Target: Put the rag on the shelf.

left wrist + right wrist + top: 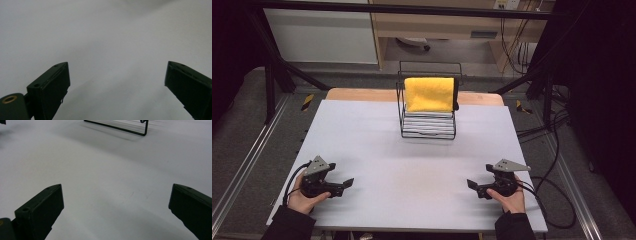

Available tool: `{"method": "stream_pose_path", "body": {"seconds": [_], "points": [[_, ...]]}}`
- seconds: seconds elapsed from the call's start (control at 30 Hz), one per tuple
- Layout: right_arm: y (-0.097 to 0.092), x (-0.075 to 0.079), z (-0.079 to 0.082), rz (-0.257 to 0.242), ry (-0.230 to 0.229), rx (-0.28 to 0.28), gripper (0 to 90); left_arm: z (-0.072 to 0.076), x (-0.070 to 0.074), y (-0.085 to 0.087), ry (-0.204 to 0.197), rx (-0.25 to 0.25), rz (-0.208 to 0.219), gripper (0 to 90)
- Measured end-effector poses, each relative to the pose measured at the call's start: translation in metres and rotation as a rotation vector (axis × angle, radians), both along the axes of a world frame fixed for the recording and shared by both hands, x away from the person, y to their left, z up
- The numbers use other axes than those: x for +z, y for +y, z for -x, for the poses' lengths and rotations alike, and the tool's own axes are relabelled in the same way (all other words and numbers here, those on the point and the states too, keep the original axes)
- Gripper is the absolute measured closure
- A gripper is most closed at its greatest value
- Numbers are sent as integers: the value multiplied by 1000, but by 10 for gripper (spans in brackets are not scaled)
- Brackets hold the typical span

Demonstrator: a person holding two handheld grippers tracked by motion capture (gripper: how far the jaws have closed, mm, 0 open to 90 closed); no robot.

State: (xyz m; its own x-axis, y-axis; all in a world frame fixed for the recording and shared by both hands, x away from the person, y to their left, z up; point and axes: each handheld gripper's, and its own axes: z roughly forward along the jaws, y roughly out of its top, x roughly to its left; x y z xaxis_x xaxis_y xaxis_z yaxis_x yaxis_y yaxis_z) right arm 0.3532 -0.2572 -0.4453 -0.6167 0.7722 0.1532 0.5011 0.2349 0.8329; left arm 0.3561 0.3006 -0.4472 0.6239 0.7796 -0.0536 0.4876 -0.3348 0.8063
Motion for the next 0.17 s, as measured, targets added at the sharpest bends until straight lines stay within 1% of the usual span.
{"method": "stream_pose_path", "body": {"seconds": [0.17], "points": [[1,-1,1,8,3,0,6,0,0,0,-2,0,-3,60]]}}
